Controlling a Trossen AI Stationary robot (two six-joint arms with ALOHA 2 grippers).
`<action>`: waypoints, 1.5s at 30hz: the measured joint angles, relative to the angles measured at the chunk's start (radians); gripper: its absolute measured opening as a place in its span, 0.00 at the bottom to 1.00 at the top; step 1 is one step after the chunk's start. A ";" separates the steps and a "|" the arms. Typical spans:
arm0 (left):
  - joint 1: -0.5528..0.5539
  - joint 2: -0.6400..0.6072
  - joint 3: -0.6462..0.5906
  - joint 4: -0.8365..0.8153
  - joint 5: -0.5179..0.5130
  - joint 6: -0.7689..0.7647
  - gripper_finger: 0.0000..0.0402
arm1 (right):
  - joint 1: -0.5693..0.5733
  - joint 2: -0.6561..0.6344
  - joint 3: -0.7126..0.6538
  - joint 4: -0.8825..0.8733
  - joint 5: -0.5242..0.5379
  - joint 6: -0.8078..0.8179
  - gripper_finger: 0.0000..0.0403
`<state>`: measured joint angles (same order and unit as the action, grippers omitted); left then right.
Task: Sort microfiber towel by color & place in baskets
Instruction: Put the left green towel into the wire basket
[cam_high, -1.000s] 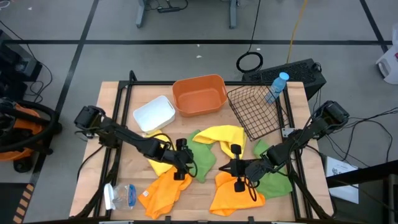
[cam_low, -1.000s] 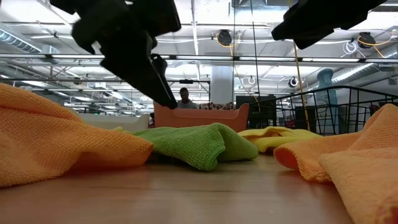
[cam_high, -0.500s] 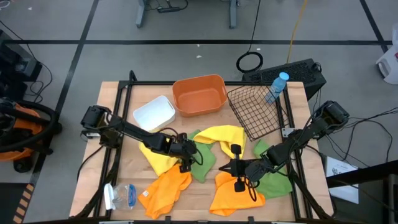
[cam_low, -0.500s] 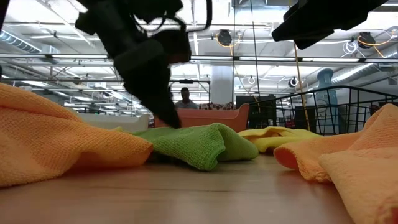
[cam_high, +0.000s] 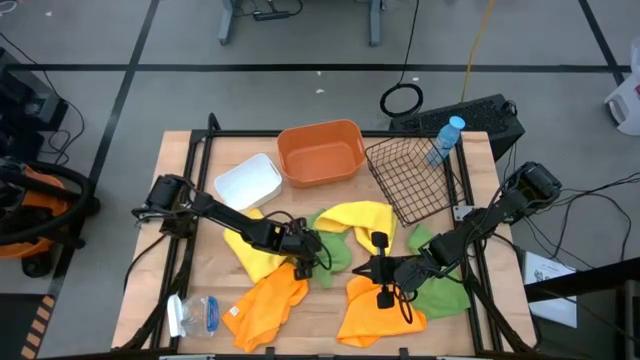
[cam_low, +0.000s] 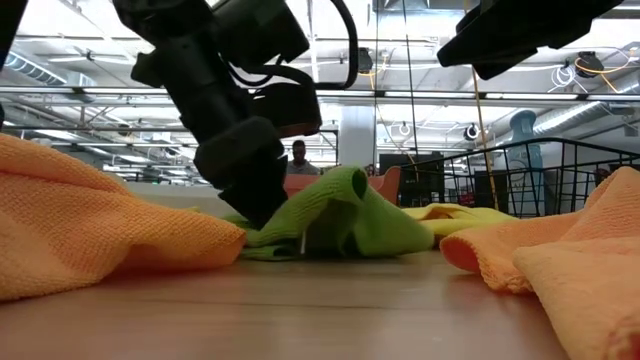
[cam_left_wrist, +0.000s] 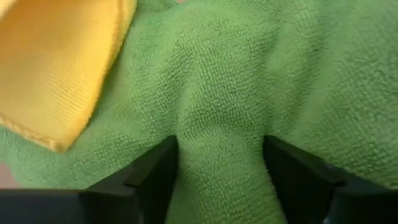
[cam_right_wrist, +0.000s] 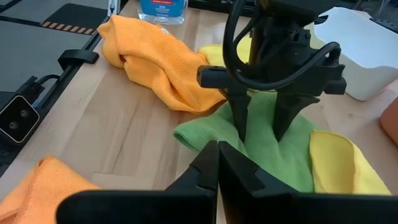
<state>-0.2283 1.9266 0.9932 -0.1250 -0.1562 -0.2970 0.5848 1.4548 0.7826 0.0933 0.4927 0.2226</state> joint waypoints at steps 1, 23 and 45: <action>0.000 0.003 0.000 0.006 0.000 0.000 0.53 | 0.000 0.000 0.000 0.000 0.000 0.003 0.00; -0.047 -0.321 -0.008 -0.049 -0.003 0.018 0.04 | 0.015 0.000 0.000 0.000 0.000 0.054 0.00; -0.114 -0.526 -0.007 -0.098 -0.107 0.129 0.03 | 0.054 -0.002 0.020 0.211 0.135 0.026 0.26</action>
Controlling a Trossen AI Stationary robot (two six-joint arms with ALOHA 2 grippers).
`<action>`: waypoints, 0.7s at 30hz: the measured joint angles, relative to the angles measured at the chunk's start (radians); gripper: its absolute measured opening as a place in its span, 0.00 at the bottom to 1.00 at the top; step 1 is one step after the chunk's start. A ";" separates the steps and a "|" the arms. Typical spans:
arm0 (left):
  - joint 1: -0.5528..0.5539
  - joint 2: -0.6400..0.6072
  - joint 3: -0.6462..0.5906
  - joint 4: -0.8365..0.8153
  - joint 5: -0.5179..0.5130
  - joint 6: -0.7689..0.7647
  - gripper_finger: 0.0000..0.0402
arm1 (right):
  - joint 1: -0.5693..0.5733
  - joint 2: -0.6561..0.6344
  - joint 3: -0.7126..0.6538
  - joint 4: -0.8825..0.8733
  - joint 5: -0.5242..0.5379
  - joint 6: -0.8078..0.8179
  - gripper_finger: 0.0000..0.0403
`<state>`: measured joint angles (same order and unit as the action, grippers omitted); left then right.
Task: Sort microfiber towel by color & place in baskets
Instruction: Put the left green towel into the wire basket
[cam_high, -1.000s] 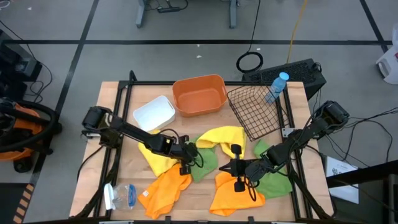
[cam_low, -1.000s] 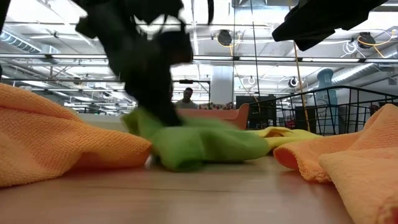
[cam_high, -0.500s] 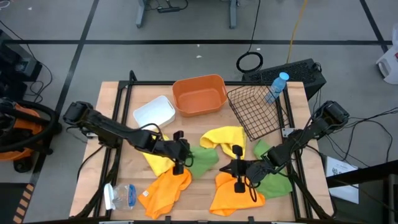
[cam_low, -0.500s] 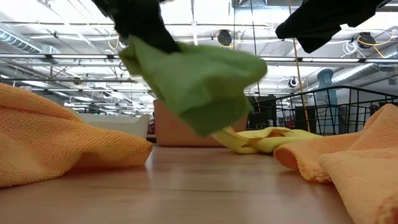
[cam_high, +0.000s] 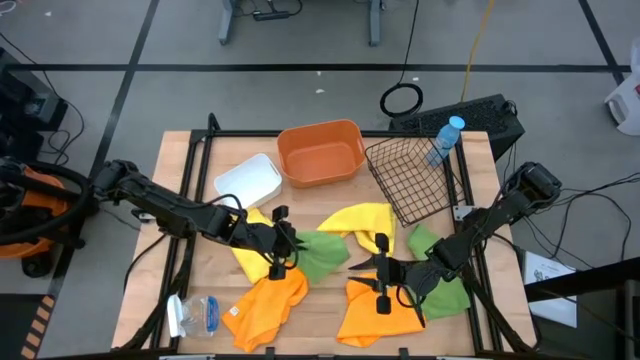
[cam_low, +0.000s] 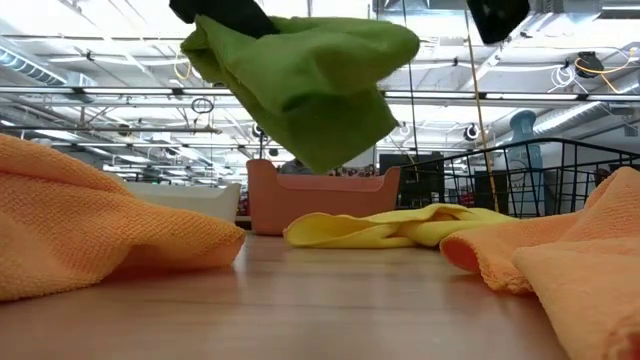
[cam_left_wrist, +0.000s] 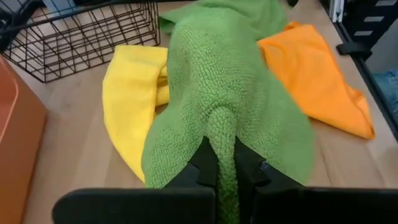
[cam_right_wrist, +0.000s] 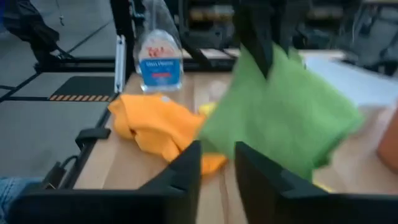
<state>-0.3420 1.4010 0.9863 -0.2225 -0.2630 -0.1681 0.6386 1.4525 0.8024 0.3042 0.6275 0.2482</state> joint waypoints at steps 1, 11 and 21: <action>-0.001 0.002 0.000 0.003 0.001 0.009 0.03 | -0.001 0.000 0.007 -0.001 0.001 -0.011 0.30; -0.033 0.021 0.000 0.070 0.003 0.158 0.03 | -0.022 0.000 0.066 0.024 0.053 -0.118 0.83; -0.082 0.041 0.000 0.156 0.001 0.349 0.05 | -0.155 0.053 0.066 -0.004 -0.178 0.037 0.98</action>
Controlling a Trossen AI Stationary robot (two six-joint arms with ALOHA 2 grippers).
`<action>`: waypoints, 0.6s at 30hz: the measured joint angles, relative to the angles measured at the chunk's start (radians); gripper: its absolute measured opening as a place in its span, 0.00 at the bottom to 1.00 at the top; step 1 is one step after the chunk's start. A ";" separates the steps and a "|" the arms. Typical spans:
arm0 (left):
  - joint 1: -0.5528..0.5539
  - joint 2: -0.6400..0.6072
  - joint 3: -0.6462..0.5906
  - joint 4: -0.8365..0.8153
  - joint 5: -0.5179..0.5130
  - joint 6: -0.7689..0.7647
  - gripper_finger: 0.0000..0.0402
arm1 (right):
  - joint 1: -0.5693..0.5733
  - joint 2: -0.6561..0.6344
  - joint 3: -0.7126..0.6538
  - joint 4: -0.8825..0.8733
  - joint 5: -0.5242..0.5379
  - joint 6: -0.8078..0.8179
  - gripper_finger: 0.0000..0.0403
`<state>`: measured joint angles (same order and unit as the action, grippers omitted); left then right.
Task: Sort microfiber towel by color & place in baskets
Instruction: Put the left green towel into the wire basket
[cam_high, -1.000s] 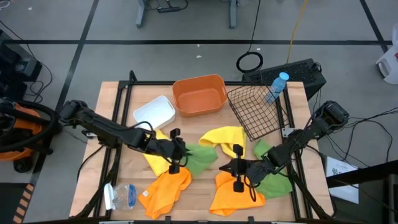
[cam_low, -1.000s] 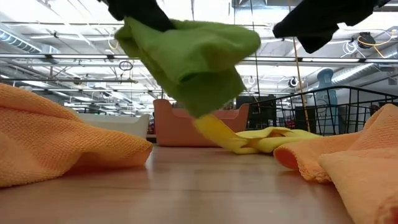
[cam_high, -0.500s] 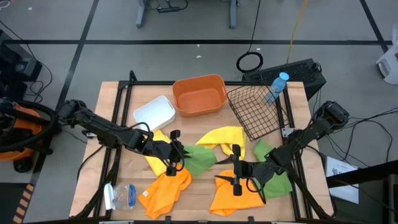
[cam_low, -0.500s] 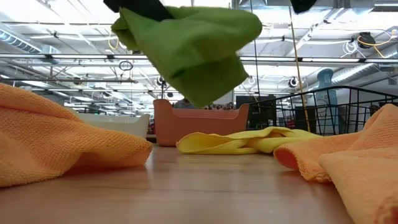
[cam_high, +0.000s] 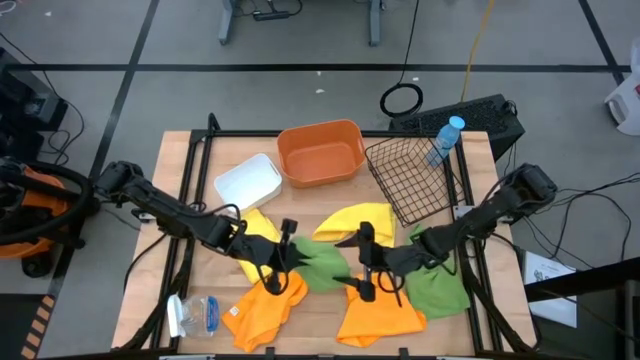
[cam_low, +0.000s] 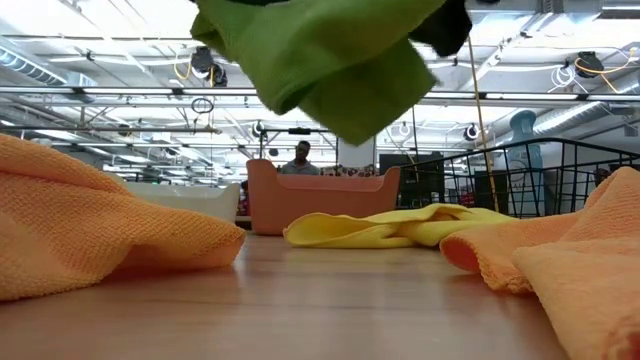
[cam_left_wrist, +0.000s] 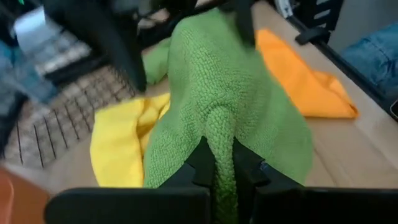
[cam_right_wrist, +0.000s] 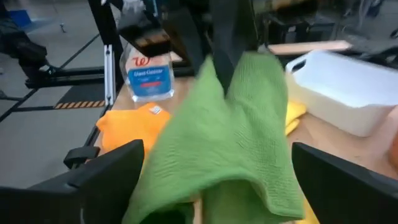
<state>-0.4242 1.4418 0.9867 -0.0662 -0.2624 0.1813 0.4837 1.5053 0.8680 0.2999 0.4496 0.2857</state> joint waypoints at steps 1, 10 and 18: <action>-0.006 0.000 0.000 0.016 0.000 0.023 0.05 | -0.004 0.011 0.000 0.012 -0.011 0.001 0.98; -0.017 -0.001 0.000 0.088 -0.003 0.096 0.05 | -0.006 0.094 0.000 0.170 -0.115 -0.014 0.98; -0.019 -0.001 0.000 0.104 -0.003 0.087 0.05 | -0.004 0.149 0.000 0.263 -0.115 -0.043 0.97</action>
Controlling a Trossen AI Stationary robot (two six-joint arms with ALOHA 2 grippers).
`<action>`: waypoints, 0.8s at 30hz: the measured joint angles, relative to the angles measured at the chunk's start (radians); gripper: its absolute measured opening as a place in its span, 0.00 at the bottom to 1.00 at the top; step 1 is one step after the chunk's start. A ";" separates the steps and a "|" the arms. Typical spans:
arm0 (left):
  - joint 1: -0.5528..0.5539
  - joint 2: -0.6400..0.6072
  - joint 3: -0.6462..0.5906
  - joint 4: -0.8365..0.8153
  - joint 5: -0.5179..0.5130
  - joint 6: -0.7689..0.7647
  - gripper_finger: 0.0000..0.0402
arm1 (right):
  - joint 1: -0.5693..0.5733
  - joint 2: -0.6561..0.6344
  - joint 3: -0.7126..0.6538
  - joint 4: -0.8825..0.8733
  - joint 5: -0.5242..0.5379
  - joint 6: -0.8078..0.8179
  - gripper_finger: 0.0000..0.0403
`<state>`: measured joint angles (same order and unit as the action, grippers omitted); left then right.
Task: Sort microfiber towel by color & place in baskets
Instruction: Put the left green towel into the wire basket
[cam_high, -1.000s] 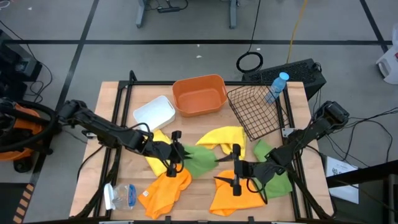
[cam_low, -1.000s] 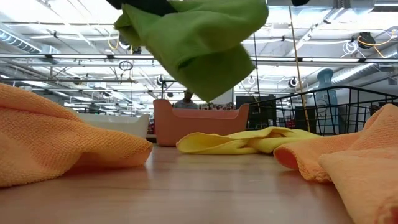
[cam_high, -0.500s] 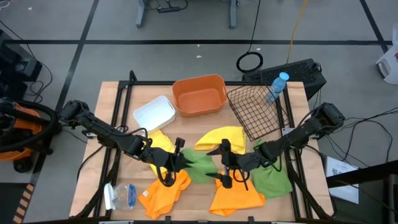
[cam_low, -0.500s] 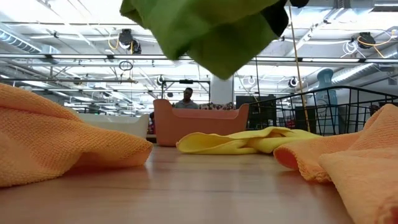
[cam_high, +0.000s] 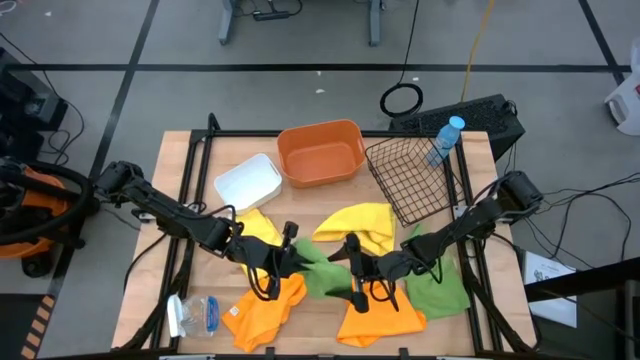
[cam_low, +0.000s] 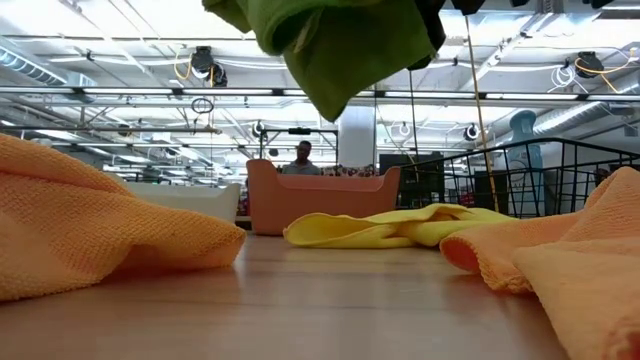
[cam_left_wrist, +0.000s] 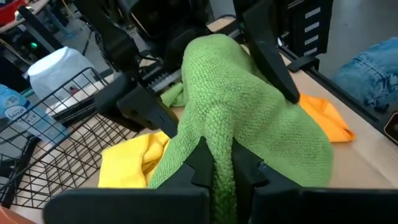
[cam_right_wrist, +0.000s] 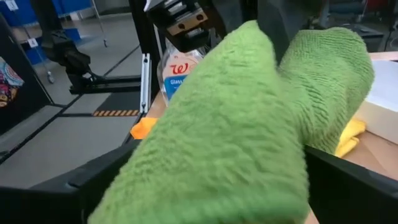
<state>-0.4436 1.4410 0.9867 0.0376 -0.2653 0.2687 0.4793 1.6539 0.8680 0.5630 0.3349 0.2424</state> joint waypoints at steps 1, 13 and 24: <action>-0.001 0.000 0.000 0.000 0.000 0.000 0.05 | 0.000 0.001 0.000 0.000 0.000 -0.001 0.97; -0.002 0.028 0.000 0.008 -0.001 -0.011 0.05 | 0.000 -0.003 0.000 -0.019 -0.016 -0.003 0.40; -0.002 0.028 0.000 0.045 -0.025 -0.238 0.20 | 0.000 -0.008 0.000 -0.070 -0.099 -0.018 0.04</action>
<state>-0.4455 1.4689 0.9867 0.0826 -0.2900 0.0311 0.4793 1.6461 0.8680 0.4930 0.2355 0.2248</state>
